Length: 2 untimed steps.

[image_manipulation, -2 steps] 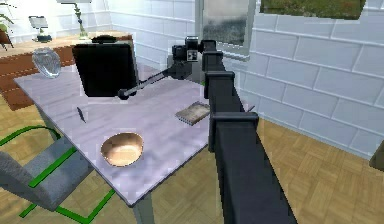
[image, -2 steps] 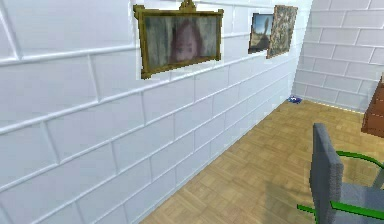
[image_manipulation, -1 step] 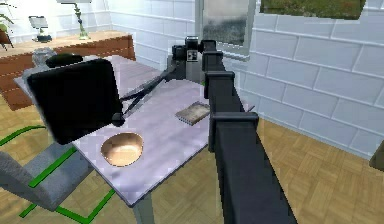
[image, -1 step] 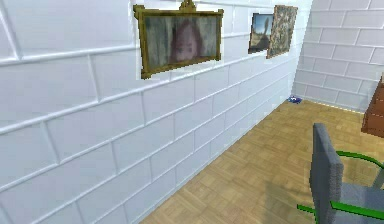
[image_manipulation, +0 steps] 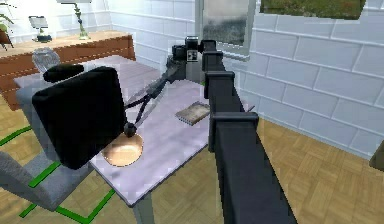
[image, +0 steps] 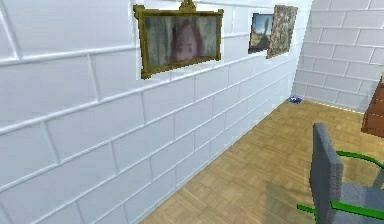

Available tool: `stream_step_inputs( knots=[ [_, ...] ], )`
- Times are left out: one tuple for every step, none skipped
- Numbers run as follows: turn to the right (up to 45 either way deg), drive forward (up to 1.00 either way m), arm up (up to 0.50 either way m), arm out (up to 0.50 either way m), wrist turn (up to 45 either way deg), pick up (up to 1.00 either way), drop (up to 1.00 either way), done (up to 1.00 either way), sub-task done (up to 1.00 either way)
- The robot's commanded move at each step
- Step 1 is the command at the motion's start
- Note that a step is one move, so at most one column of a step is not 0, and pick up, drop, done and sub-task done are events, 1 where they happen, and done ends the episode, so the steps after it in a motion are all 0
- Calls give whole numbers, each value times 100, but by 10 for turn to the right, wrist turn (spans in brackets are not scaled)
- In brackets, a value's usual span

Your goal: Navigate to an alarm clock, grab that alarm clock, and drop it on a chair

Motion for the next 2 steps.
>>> stream_step_inputs(
  knots=[
    [0, 0, 0, -48, 0, 0, 0, 0, 0],
    [240, 0, 0, 0, 0, 0, 0, 0, 0]
  ],
)
